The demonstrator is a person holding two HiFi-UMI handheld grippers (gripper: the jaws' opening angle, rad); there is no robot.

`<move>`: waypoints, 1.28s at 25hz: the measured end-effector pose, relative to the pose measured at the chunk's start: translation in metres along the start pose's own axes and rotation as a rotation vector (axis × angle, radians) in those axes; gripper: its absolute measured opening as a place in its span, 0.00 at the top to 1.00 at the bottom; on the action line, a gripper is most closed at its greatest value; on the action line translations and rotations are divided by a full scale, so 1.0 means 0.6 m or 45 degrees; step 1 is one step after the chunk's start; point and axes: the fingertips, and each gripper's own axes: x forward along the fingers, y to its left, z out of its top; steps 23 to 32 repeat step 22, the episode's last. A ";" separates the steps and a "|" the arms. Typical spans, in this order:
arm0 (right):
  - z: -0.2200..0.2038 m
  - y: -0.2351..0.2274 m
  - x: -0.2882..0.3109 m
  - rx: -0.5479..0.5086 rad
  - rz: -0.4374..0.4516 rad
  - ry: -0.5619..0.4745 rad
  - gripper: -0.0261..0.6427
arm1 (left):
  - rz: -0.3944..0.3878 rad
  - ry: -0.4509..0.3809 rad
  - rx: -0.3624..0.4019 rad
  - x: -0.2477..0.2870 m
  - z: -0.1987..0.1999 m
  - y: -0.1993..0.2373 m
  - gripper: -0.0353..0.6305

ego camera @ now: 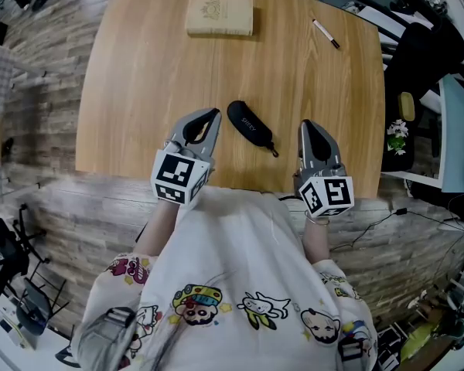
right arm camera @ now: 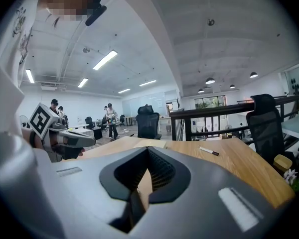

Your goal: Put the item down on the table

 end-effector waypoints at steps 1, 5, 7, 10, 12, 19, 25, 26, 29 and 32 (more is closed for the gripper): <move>-0.001 -0.001 0.001 0.003 -0.001 0.001 0.95 | 0.000 -0.002 -0.001 0.000 0.000 0.001 0.95; -0.004 -0.004 0.003 0.022 -0.004 0.000 0.95 | -0.009 -0.018 -0.014 0.003 0.001 0.008 0.95; -0.006 -0.003 0.004 0.020 -0.004 0.007 0.95 | -0.024 -0.021 -0.007 0.004 0.003 0.009 0.95; -0.008 -0.004 0.004 0.021 -0.005 0.013 0.95 | -0.036 -0.030 0.006 0.002 0.005 0.012 0.95; -0.008 -0.006 0.004 0.023 -0.002 0.013 0.95 | -0.039 -0.035 0.008 0.000 0.005 0.013 0.95; -0.004 -0.008 0.004 0.018 0.002 0.010 0.95 | -0.079 -0.052 0.005 -0.002 0.014 0.008 0.95; -0.003 -0.006 0.006 0.015 0.000 0.006 0.95 | -0.100 -0.052 0.006 0.001 0.016 0.008 0.95; -0.003 -0.006 0.006 0.015 0.000 0.006 0.95 | -0.100 -0.052 0.006 0.001 0.016 0.008 0.95; -0.003 -0.006 0.006 0.015 0.000 0.006 0.95 | -0.100 -0.052 0.006 0.001 0.016 0.008 0.95; -0.003 -0.006 0.006 0.015 0.000 0.006 0.95 | -0.100 -0.052 0.006 0.001 0.016 0.008 0.95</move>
